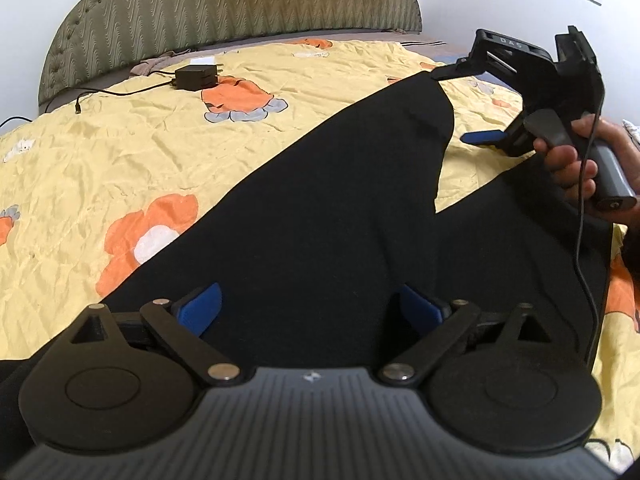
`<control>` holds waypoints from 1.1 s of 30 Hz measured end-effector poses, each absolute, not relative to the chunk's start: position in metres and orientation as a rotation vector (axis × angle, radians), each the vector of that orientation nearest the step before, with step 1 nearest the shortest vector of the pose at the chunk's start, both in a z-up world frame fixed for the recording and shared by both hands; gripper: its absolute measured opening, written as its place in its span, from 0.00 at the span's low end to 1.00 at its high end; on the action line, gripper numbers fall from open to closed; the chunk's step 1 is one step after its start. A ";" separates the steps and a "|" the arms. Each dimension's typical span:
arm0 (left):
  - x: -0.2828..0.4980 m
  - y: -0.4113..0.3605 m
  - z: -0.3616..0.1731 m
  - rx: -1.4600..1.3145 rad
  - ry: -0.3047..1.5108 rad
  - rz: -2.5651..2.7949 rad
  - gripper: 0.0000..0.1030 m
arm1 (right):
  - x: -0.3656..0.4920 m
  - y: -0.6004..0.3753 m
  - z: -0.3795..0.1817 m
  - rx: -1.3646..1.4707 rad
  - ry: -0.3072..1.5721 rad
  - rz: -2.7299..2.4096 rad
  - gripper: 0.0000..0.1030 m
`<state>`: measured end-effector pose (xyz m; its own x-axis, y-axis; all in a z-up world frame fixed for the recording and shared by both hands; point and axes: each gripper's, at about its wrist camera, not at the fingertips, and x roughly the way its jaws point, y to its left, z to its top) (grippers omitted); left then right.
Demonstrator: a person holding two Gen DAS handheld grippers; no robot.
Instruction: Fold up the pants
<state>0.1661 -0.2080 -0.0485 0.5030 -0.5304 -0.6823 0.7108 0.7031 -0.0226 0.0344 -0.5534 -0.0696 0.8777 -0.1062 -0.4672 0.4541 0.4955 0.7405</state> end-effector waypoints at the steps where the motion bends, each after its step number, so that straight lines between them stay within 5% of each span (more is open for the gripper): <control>1: 0.167 -0.208 -0.049 0.275 0.721 -0.761 0.94 | 0.035 -0.555 -0.069 1.004 0.382 -0.354 1.00; 12: 0.169 -0.206 -0.054 0.264 0.705 -0.764 1.00 | 0.054 -0.567 -0.078 1.087 0.321 -0.314 0.99; 14: 0.168 -0.207 -0.055 0.265 0.702 -0.764 1.00 | 0.055 -0.567 -0.081 1.083 0.304 -0.327 0.82; 15: 0.168 -0.207 -0.055 0.266 0.701 -0.765 1.00 | 0.057 -0.569 -0.083 1.087 0.304 -0.344 0.65; 16: 0.168 -0.207 -0.054 0.266 0.700 -0.764 1.00 | 0.060 -0.572 -0.085 1.090 0.317 -0.347 0.38; 18: 0.168 -0.207 -0.054 0.265 0.699 -0.765 1.00 | 0.066 -0.577 -0.095 1.103 0.361 -0.349 0.18; 22: 0.167 -0.207 -0.055 0.268 0.695 -0.765 1.00 | 0.056 -0.571 -0.098 1.109 0.325 -0.353 0.10; 33: 0.171 -0.211 -0.044 0.233 0.751 -0.771 1.00 | -0.002 -0.541 -0.062 0.985 0.176 -0.475 0.07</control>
<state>0.1709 -0.2115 -0.0443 0.4770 -0.5452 -0.6894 0.7035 0.7070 -0.0724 -0.0019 -0.5405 -0.0616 0.8841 -0.3056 -0.3536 0.4623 0.4607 0.7577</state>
